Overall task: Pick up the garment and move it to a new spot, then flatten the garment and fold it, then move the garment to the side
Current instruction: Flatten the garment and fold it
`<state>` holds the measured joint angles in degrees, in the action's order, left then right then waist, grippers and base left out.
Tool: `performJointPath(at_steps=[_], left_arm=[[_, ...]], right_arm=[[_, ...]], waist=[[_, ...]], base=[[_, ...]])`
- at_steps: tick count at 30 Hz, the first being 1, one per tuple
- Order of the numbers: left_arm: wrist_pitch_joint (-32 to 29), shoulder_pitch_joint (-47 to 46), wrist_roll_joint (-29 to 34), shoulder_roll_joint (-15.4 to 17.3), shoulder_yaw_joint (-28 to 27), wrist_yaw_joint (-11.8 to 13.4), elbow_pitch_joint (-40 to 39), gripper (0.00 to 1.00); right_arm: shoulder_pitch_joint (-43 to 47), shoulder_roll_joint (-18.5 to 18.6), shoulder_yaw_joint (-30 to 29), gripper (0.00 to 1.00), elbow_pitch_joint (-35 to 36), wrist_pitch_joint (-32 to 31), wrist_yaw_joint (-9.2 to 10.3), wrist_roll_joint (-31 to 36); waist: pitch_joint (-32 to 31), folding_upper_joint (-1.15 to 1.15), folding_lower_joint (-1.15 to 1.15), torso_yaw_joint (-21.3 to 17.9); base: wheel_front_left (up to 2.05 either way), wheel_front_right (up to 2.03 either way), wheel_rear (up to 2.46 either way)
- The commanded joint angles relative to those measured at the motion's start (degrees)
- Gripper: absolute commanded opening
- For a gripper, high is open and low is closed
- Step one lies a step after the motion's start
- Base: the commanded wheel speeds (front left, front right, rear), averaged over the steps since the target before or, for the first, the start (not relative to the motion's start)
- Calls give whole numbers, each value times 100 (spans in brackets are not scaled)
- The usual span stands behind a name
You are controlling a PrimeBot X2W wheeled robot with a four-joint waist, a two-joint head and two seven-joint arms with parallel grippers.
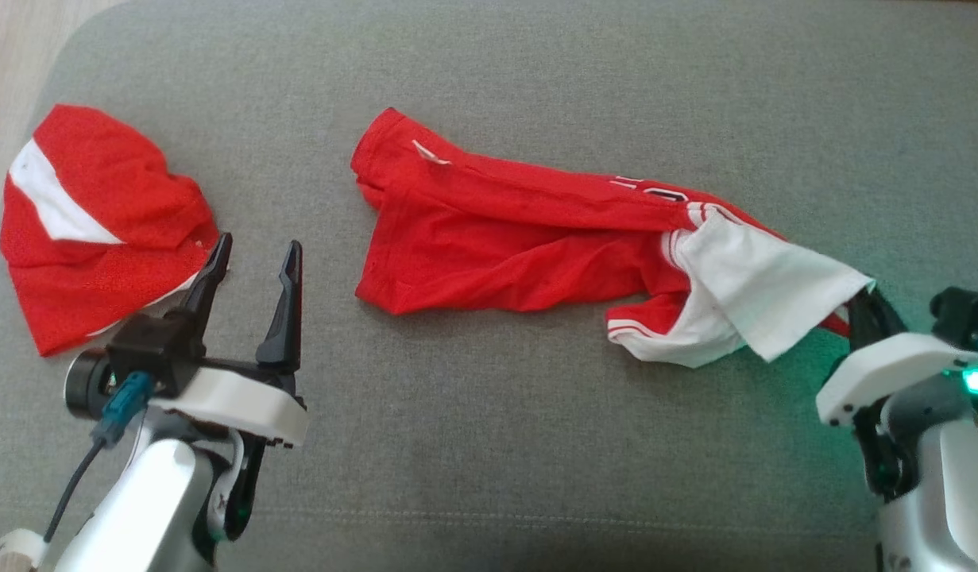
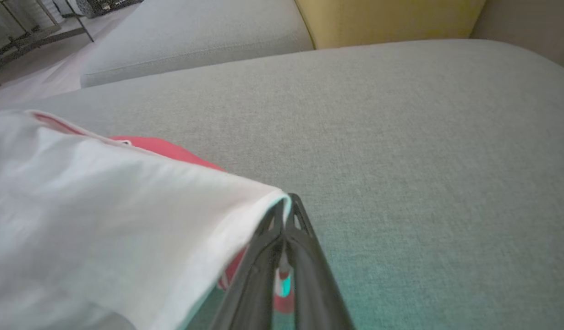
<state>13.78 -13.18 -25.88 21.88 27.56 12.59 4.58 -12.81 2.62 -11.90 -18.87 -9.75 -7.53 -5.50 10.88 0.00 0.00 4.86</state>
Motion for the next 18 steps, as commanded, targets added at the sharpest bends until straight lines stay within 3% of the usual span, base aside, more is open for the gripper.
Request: performJointPath(at_steps=[1, 8, 18], left_arm=[[41, -189, -15, 195, -255, 16, -188, 100], [39, -103, -47, 222, -255, 58, -169, 100], [-10, 232, -119, 280, -257, 193, -191, 100]], right_arm=[[-289, 27, 109, 100, 150, 96, 4, -21], [-324, 27, 167, 100, 46, 507, 4, -43], [474, 26, 446, 100, 1533, 380, 4, -91]], waist=[[5, 0, 0, 5], [-94, 0, 0, -17], [-463, 0, 0, -97]], base=[[0, 0, 0], [0, 0, 0], [0, 0, 0]])
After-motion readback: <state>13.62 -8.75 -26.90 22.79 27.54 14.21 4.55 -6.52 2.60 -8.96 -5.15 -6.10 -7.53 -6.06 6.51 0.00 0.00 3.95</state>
